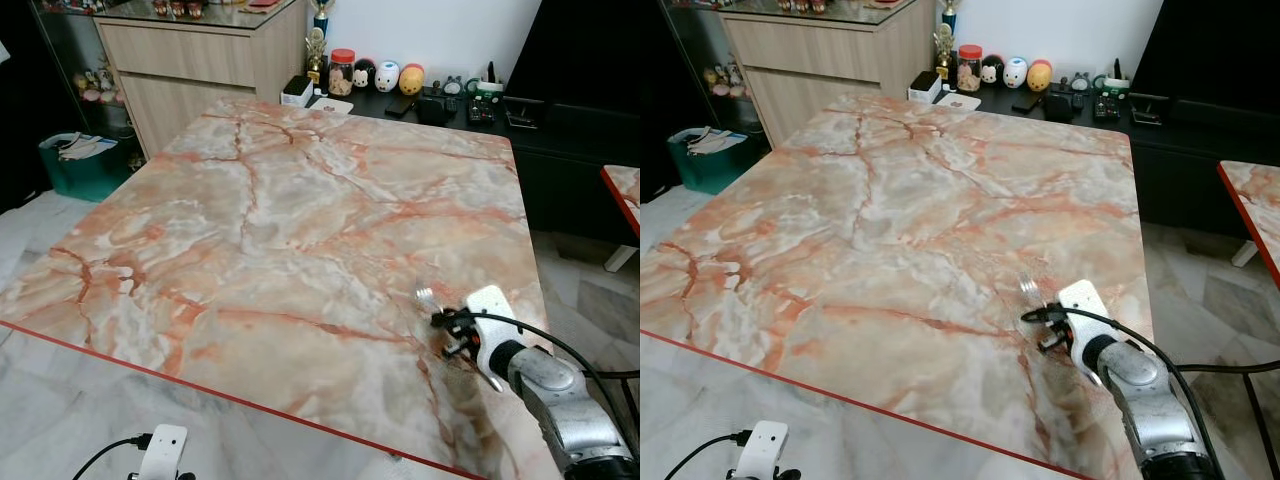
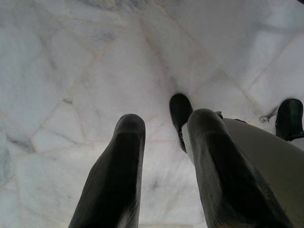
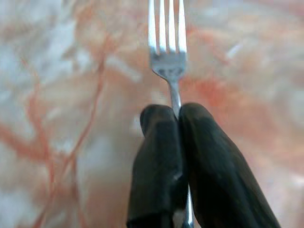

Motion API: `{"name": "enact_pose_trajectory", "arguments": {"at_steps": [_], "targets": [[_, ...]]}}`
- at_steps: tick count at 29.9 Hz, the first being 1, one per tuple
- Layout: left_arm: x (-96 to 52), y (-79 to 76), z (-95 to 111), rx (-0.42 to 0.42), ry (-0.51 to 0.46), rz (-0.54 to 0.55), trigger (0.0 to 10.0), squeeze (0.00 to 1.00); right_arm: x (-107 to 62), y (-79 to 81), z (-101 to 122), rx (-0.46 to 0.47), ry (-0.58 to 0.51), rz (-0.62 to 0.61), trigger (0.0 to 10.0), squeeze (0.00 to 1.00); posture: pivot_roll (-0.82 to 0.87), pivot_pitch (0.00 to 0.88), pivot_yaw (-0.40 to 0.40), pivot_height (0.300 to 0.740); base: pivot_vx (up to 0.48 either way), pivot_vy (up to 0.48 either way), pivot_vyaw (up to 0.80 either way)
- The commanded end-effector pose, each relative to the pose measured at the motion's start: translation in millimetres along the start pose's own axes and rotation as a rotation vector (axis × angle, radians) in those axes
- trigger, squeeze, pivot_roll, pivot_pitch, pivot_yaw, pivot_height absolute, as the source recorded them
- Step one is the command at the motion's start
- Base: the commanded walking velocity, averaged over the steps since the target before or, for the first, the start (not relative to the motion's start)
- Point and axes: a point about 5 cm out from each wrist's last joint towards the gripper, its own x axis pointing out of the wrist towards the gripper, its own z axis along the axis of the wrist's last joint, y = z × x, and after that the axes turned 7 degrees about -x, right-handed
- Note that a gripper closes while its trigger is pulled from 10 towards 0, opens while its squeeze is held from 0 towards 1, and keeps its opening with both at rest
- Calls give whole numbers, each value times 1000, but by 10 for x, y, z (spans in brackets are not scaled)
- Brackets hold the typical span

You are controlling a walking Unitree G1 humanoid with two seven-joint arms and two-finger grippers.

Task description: Setting the table

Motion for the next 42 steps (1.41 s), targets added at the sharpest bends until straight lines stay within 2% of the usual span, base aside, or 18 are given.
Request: {"name": "enact_pose_trajectory", "arguments": {"at_steps": [1,4,8,11,12,16,19,29,42], "targets": [[-5,22,-35,12,24,4,10000,0,-35,-49,122,-4,-73,-68,10000,0,11,0,-17,740,0,0,0],[-5,21,-34,14,24,4,10000,0,-59,-74,250,-17,-151,-164,10000,0,13,0,-21,740,0,0,0],[-5,21,-23,14,12,8,10000,0,-203,-101,473,3,-348,-466,10000,0,11,0,-25,740,0,0,0],[-4,21,-12,20,6,12,10000,0,-268,-68,490,-6,-406,-562,10000,0,10,0,-22,740,0,0,0],[-4,20,-13,20,6,12,10000,0,-270,-34,456,2,-394,-596,10000,0,9,0,-23,740,0,0,0],[-4,18,-15,20,5,15,10000,0,-241,93,398,-52,-361,-624,10000,0,15,0,-24,740,0,0,0],[-4,16,-14,17,-2,16,10000,0,-228,155,394,-12,-374,-655,10000,0,19,0,-26,740,0,0,0],[-5,8,-38,18,2,17,10000,0,-220,125,509,-18,-435,-720,10000,0,19,0,-38,740,0,0,0],[-9,-2,-76,22,3,11,10000,0,-144,69,521,-41,-420,-762,10000,0,17,0,-31,740,0,0,0]]}}
